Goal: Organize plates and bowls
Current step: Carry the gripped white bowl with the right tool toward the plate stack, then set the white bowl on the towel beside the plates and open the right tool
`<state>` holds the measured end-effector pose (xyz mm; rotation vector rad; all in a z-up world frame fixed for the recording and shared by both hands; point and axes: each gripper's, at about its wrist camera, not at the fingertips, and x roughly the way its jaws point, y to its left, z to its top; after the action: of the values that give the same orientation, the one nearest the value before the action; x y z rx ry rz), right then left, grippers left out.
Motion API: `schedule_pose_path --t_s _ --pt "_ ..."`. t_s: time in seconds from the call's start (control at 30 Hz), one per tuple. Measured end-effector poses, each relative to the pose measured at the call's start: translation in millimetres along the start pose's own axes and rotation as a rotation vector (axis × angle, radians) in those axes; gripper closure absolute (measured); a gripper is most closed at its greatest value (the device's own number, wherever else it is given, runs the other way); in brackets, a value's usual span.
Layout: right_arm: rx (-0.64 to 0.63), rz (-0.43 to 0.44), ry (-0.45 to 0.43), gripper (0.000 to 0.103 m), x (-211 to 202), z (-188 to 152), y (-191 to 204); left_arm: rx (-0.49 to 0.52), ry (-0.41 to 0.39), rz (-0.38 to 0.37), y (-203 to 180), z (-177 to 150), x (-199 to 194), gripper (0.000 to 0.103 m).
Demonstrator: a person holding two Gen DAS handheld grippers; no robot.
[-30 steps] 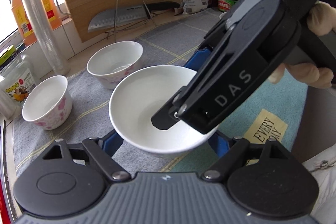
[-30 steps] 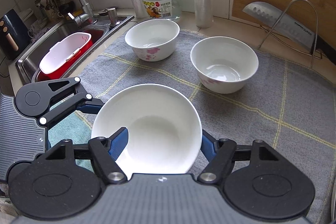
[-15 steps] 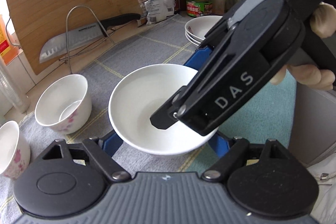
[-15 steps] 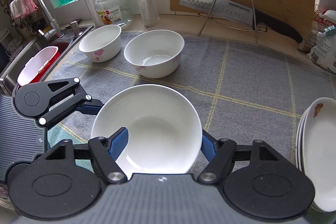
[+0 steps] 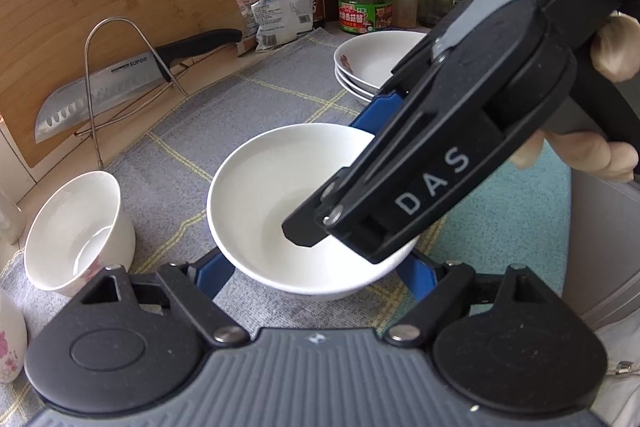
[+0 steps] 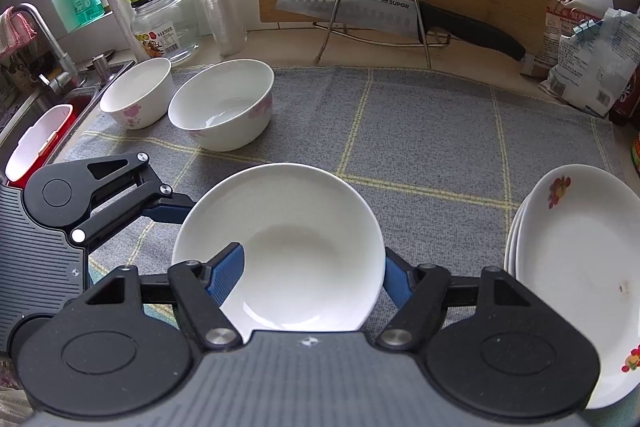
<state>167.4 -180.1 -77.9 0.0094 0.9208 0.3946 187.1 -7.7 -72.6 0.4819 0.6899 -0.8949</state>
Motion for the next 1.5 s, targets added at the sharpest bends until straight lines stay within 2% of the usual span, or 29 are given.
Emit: schedule_pose_path --t_s 0.57,0.6,0.67,0.7,0.73,0.93,1.27,1.5 --pt "0.014 0.038 0.014 0.025 12 2 -4 -0.07 0.03 -0.014 8 -5 6 0.016" --pt "0.012 0.042 0.012 0.023 11 2 -3 -0.08 0.03 -0.017 9 -6 7 0.016" --pt "0.002 0.026 -0.003 0.013 10 1 0 -0.086 0.027 -0.016 10 -7 6 0.014" --pt "-0.007 0.012 -0.019 0.003 8 0 1 -0.082 0.022 -0.009 9 -8 5 0.012" --pt "-0.013 0.007 -0.034 0.0 6 0 2 -0.079 0.018 -0.003 9 -9 3 0.01" --pt "-0.033 -0.023 -0.07 0.0 -5 -1 6 -0.117 0.024 0.013 8 -21 -14 0.009" --pt "-0.039 -0.107 -0.117 0.0 -15 1 29 -0.223 0.026 0.134 21 -56 -59 0.005" --pt "-0.073 -0.143 -0.148 0.0 -18 3 66 -0.289 0.001 0.229 48 -82 -95 0.003"
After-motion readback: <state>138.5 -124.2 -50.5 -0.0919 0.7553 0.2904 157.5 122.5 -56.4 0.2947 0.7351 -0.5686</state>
